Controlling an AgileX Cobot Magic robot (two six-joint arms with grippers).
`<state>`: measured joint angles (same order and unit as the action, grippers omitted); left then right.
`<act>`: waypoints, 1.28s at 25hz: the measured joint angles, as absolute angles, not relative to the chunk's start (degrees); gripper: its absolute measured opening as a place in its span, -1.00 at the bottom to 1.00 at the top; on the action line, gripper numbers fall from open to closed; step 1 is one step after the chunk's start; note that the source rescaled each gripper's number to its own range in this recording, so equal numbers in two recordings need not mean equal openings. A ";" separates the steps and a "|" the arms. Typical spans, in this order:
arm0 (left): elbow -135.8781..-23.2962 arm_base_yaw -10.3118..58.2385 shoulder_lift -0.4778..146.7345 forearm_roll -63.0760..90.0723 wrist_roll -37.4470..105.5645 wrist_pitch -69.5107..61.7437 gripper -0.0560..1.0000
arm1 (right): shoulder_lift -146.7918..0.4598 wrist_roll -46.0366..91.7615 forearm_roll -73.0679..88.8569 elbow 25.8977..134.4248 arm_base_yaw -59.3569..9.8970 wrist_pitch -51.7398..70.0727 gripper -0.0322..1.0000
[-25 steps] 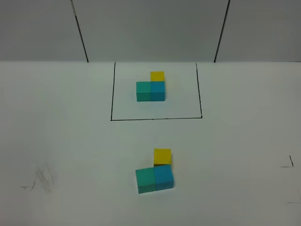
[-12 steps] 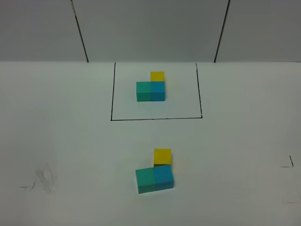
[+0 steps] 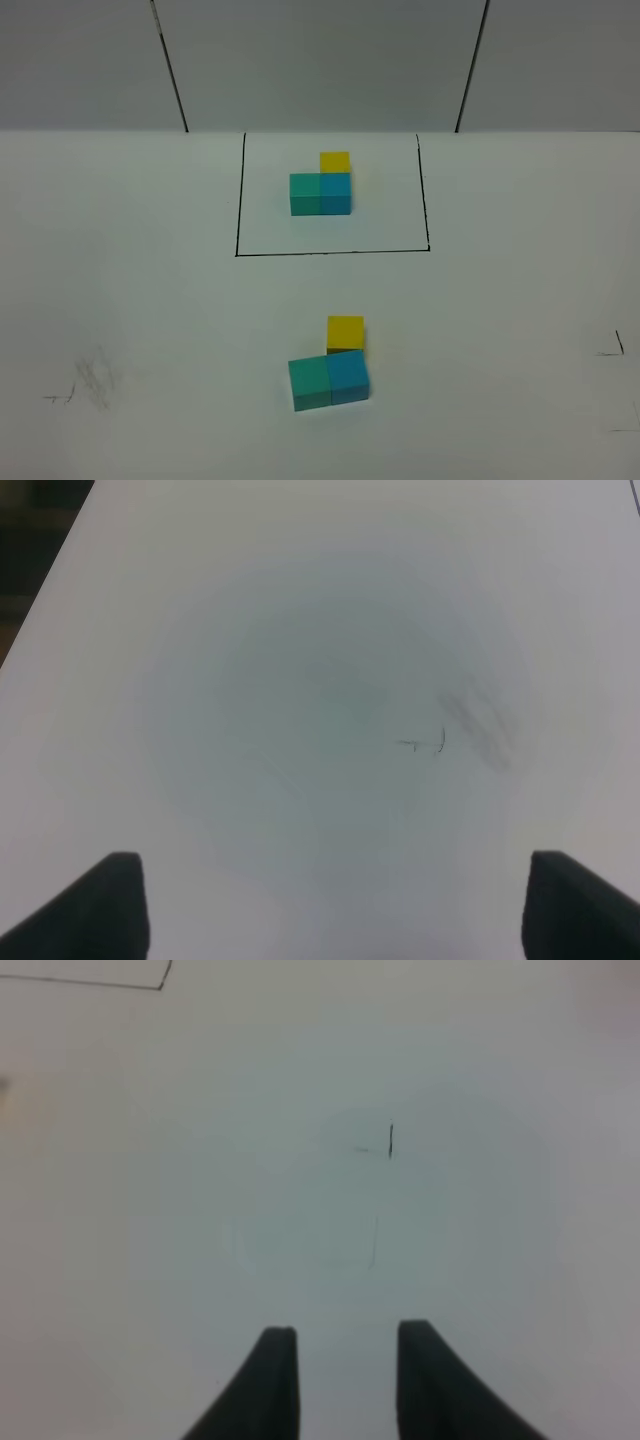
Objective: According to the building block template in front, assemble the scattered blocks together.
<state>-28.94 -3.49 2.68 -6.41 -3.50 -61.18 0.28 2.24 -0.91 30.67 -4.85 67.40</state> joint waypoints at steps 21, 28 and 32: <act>-28.94 -3.49 2.68 -6.41 -3.55 -61.18 0.34 | 0.46 2.24 -0.86 29.76 -4.85 58.87 -0.94; -28.94 -3.49 2.68 -6.41 -3.55 -61.18 0.34 | 0.46 2.24 0.00 29.02 -4.85 61.33 -0.94; -28.94 -3.49 2.68 -6.41 -3.55 -61.18 0.34 | 0.46 2.19 1.57 28.84 -4.85 61.39 -0.94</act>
